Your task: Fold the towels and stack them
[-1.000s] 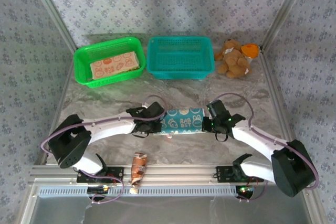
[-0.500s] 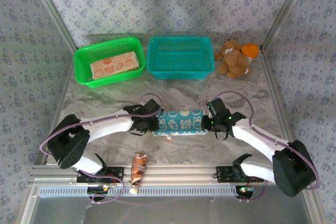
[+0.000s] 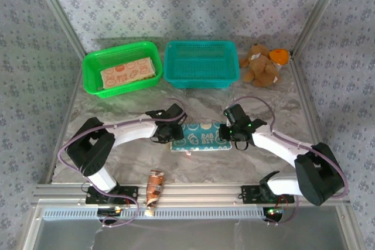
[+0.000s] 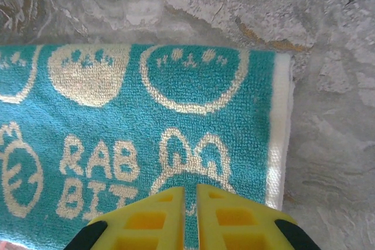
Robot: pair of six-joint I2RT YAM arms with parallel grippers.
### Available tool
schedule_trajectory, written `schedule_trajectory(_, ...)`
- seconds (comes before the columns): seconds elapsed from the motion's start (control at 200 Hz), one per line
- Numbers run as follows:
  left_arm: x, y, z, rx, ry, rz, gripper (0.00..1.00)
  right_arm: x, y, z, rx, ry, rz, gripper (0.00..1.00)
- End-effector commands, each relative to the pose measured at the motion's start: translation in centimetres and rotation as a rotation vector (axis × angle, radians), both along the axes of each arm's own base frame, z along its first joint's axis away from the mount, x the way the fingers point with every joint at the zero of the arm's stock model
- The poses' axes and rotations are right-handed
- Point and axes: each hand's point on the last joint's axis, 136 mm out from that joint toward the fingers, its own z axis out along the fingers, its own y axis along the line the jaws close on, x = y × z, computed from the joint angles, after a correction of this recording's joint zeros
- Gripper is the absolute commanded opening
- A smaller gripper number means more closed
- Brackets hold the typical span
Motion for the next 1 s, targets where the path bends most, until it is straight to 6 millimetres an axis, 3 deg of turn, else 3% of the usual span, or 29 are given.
schedule_trajectory(0.0,0.6,-0.9,0.5,-0.019,-0.007,0.03,0.52,0.7,1.0,0.7,0.013,-0.028,0.049,0.14)
schedule_trajectory(0.515,-1.0,-1.5,-1.9,0.008,0.044,0.026,0.54,0.5,0.5,-0.3,0.007,0.011,0.058,0.15)
schedule_trajectory(0.63,-1.4,-1.1,-3.3,0.033,0.056,0.029,0.43,0.5,0.4,-0.1,0.009,0.01,0.055,0.15)
schedule_trajectory(0.72,-1.9,-0.3,-4.7,0.06,0.072,0.035,0.24,0.5,0.3,0.4,0.008,-0.001,0.05,0.17)
schedule_trajectory(0.785,-2.1,0.0,-5.2,0.07,0.078,0.033,0.17,0.5,0.0,0.8,0.007,-0.009,0.042,0.22)
schedule_trajectory(0.889,-2.0,0.5,-4.6,0.081,0.058,0.035,0.04,0.5,-0.4,1.6,0.008,-0.019,0.029,0.33)
schedule_trajectory(0.994,-1.6,1.2,-2.8,0.115,0.02,0.024,0.0,0.8,-0.9,2.6,0.021,-0.036,0.001,0.44)
